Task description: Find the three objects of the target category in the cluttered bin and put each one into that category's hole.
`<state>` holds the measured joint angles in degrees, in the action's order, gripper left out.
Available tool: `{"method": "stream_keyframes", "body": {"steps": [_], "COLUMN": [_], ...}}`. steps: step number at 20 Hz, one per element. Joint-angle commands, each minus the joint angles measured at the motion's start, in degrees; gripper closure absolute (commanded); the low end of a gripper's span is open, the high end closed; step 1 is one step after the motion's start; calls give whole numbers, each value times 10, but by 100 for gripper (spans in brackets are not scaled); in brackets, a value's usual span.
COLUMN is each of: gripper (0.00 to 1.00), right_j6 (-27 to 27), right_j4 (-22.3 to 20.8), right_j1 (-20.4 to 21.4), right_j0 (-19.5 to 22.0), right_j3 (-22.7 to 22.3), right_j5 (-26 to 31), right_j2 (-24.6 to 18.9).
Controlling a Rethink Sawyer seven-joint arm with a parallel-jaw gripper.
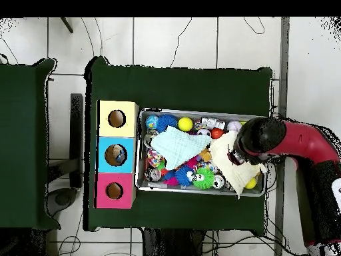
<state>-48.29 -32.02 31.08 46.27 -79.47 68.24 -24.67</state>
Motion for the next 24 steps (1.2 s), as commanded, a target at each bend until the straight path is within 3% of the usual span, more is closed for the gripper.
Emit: {"method": "stream_keyframes", "body": {"steps": [1,16,24], "gripper": [100,100,100], "right_j6": [72,6,-4], "right_j4": [78,138,152], "right_j1": [23,-8,-12], "right_j0": [45,75,74], "right_j3": [-123,-188,-187], "right_j5": [-29,-150,-160], "right_j2": [-86,-146,-151]}}
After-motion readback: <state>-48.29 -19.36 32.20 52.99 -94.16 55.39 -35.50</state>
